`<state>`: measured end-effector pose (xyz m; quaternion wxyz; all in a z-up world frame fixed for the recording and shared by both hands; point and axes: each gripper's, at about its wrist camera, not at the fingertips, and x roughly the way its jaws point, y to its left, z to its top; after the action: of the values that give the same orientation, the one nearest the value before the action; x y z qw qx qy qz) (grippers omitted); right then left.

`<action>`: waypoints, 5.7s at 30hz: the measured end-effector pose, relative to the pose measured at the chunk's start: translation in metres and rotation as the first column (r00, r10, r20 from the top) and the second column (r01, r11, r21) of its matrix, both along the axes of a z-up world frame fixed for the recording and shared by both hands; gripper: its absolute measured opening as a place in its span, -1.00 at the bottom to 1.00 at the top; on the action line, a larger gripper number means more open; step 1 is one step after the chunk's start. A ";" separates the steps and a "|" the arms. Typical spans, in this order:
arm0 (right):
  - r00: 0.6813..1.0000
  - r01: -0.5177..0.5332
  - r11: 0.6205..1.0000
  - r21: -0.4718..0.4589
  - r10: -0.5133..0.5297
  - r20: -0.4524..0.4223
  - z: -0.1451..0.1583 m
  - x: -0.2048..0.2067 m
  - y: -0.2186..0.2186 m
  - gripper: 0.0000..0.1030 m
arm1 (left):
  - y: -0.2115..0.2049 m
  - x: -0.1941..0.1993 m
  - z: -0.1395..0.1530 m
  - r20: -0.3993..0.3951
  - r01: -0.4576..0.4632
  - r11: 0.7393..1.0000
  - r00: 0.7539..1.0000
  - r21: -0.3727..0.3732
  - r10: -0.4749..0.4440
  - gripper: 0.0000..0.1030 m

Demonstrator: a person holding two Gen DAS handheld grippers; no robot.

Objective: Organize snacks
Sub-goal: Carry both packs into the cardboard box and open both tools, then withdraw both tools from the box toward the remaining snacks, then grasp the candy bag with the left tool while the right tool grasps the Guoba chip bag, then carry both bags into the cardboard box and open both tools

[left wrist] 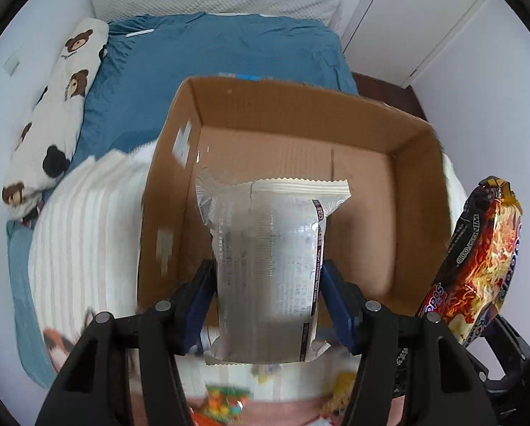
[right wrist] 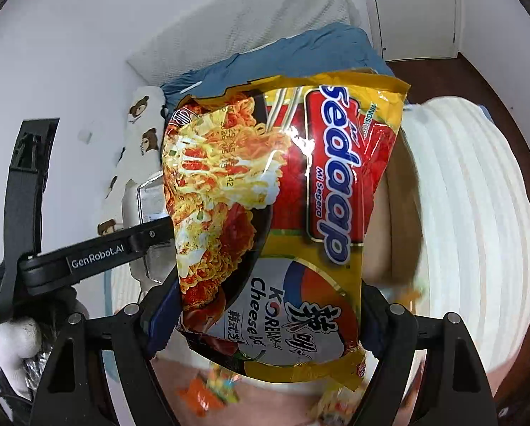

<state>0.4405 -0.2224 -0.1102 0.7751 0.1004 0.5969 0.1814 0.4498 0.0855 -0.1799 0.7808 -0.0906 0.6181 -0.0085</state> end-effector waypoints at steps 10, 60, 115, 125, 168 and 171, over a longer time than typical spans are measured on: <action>0.996 -0.031 0.995 -0.096 0.023 -0.082 -0.070 0.099 0.042 0.64 | 0.008 0.086 -0.070 -0.118 0.015 1.000 0.993 0.010 -0.013 0.11; 0.997 0.014 0.976 -0.219 0.002 0.073 0.019 0.020 0.051 0.94 | 0.002 -0.065 0.049 0.188 -0.019 0.999 0.982 0.045 0.010 0.90; 0.931 0.114 0.944 -0.311 -0.211 -0.298 -0.167 -0.146 -0.028 0.78 | -0.016 -0.238 -0.187 -0.310 0.007 0.996 0.950 0.090 0.021 0.03; 0.942 0.144 0.935 -0.325 -0.230 -0.245 -0.164 -0.161 -0.029 0.17 | -0.010 -0.238 -0.177 -0.291 -0.046 0.996 0.954 0.078 0.067 -0.02; 0.998 0.058 0.998 0.007 -0.058 -0.013 -0.011 0.043 0.067 -0.17 | 0.001 0.022 -0.023 -0.113 0.016 0.999 0.993 -0.028 -0.019 -0.02; 0.997 0.051 0.999 -0.002 -0.051 -0.061 -0.034 0.056 0.075 -0.17 | 0.006 0.032 -0.047 -0.172 0.009 0.999 0.985 -0.051 -0.017 -0.02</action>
<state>0.4964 -0.1470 -0.1444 0.7608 0.1209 0.6175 0.1586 0.4820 0.0915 -0.2272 0.7219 -0.1066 0.6834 -0.0213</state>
